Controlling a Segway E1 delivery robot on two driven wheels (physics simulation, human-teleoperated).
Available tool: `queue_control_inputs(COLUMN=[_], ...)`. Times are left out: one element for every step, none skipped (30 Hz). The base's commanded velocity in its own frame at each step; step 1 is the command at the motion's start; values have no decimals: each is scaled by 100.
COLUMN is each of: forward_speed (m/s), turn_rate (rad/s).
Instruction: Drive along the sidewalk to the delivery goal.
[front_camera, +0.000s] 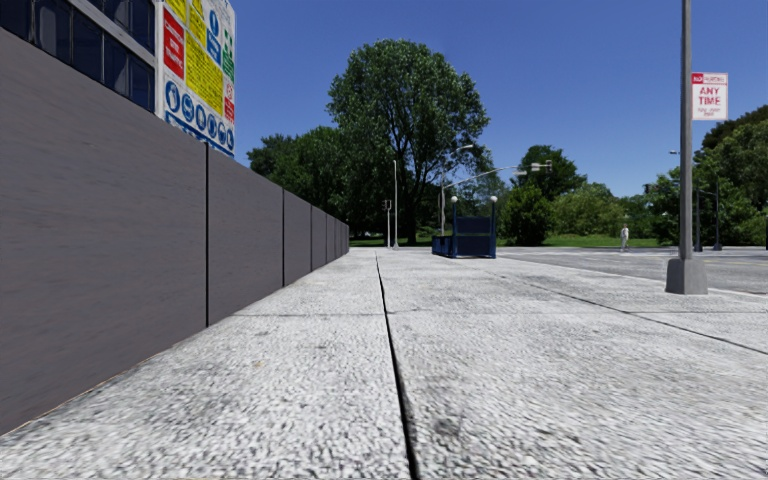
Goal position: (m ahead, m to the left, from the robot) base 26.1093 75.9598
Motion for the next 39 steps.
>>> queue_control_inputs(forward_speed=[200,200,200,200,200,200,200,200,200,200,200,200,200,200,200,200,200,200,200,200,200,200,200,200,200,200,200,200,200,200,200,200,200,200,200,200,200,200,200], turn_rate=[0,0,0,0,0,0,0,0,0,0,0,0,0,0,0,0,0,0,0,0,0,0,0,0,0,0,0,0,0,0,0,0,0,0,0,0,0,0,0])
